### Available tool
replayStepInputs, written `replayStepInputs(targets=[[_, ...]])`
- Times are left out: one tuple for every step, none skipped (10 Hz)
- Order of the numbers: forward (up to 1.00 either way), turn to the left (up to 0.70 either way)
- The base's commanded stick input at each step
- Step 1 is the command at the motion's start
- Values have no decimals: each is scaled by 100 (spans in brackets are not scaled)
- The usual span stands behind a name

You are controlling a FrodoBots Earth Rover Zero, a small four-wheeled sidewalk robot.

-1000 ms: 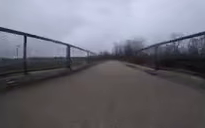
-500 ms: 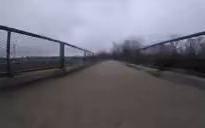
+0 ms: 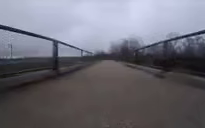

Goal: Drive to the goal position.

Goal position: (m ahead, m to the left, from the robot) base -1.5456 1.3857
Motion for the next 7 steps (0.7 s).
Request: replayStepInputs(targets=[[85, 34], [39, 60], [27, 53], [24, 48], [25, 49], [25, 50], [25, 51]])
